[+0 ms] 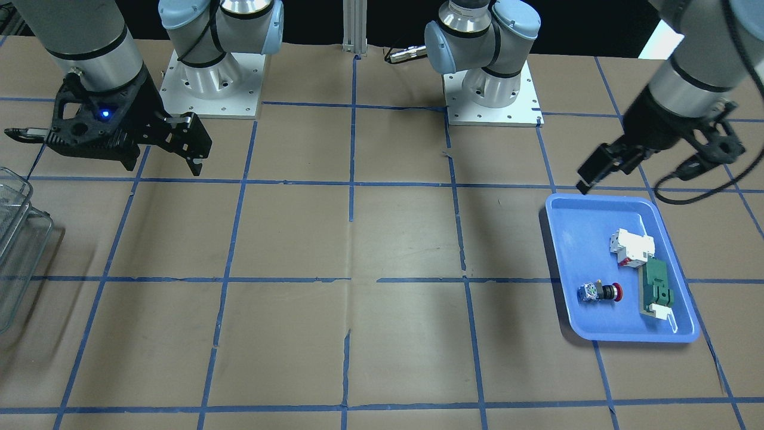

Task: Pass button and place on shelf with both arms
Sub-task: 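Raise the left gripper and move it over the blue tray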

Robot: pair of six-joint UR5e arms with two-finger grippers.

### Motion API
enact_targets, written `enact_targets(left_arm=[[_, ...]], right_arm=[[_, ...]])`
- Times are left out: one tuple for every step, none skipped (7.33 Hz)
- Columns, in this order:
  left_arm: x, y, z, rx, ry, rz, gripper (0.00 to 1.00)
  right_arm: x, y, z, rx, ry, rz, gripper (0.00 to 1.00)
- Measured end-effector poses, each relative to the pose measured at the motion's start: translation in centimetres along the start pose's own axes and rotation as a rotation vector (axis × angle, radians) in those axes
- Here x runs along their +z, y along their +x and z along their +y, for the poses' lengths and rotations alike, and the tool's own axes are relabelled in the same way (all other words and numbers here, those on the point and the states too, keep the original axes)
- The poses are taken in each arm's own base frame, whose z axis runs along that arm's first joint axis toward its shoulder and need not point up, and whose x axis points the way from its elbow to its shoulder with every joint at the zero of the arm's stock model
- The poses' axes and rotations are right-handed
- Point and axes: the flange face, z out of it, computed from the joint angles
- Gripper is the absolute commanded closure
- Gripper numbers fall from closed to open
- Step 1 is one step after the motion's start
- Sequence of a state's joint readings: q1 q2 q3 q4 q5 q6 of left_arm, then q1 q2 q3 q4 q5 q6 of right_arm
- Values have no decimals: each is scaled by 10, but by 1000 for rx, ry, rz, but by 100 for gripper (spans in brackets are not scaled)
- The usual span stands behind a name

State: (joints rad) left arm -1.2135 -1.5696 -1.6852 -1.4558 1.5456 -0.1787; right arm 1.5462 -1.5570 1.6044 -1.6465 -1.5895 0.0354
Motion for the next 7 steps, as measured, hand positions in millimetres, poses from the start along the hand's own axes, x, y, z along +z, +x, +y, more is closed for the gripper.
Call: enact_targets(left_arm=[[11, -23, -22, -114, 6, 4, 0], [22, -46, -44, -231, 19, 7, 0], [37, -74, -66, -356, 12, 18, 0], [53, -103, -84, -492, -21, 64, 0], [73, -128, -101, -612, -71, 140, 0], [92, -143, -115, -687, -116, 189, 0], [111, -149, -128, -757, -165, 230, 0]], right_arm=[[0, 0, 0, 0, 0, 0, 0], [0, 0, 0, 0, 0, 0, 0], [0, 0, 0, 0, 0, 0, 0], [0, 0, 0, 0, -1, 0, 0], [0, 0, 0, 0, -1, 0, 0], [0, 0, 0, 0, -1, 1, 0], [0, 0, 0, 0, 0, 1, 0]])
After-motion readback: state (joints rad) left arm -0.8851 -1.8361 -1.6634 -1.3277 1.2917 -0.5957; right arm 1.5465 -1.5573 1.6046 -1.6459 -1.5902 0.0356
